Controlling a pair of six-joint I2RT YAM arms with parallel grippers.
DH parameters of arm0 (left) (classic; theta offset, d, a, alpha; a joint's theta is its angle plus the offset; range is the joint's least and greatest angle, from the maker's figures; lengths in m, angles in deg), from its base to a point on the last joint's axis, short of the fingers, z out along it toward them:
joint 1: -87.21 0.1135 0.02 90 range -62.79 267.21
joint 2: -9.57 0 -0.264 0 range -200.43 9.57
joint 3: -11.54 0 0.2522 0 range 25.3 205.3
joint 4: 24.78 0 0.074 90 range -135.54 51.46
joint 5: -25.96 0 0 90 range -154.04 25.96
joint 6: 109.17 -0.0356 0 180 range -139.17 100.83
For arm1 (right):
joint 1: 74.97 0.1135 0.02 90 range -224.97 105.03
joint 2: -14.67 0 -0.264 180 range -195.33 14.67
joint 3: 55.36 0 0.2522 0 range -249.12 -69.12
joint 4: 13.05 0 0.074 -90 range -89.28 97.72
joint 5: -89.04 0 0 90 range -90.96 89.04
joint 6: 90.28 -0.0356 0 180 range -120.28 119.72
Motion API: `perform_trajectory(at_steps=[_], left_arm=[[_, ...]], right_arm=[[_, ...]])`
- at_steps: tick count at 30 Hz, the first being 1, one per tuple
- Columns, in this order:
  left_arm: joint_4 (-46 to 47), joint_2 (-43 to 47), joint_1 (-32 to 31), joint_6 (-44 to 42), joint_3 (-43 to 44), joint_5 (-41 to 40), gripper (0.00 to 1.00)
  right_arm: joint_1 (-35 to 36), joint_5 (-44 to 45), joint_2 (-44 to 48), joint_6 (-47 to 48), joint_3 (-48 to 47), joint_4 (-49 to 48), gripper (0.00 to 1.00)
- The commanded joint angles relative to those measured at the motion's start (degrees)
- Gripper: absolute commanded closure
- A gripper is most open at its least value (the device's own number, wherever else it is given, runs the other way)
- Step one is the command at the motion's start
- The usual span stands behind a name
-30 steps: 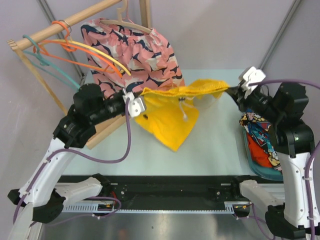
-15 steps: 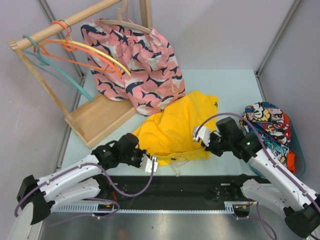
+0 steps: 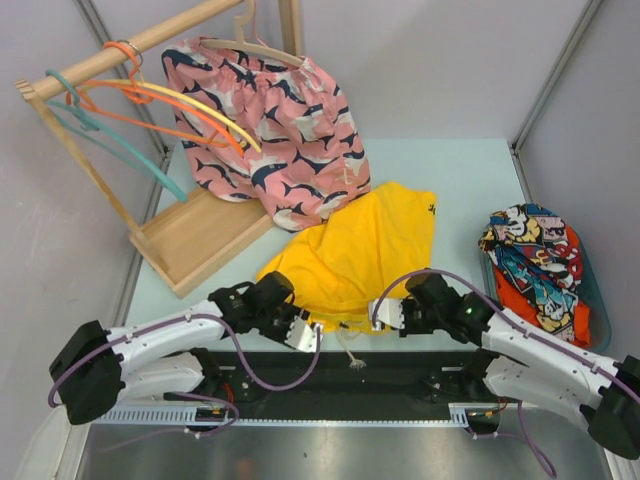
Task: Place the shorts on the hanger
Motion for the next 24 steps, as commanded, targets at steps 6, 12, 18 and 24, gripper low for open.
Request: perform_trajectory(at_steps=[6, 12, 18, 24], left_arm=[[-3.14, -6.43, 0.85, 5.57, 5.81, -1.21, 0.25], [-5.93, -12.06, 9.73, 3.65, 11.77, 1.68, 0.26], [-13.32, -3.56, 9.65, 4.43, 19.16, 8.62, 0.15], [-19.74, -1.17, 9.21, 6.89, 29.34, 10.74, 0.04]], right_arm=[[1.73, 5.61, -2.36, 2.2, 3.07, -7.7, 0.57], [-4.42, 3.51, -4.91, 3.43, -0.08, -8.32, 0.49], [-4.7, -0.36, 0.8, 1.25, -7.02, -1.29, 0.26], [-3.19, -1.86, 2.91, -3.86, -13.79, 3.81, 0.0]])
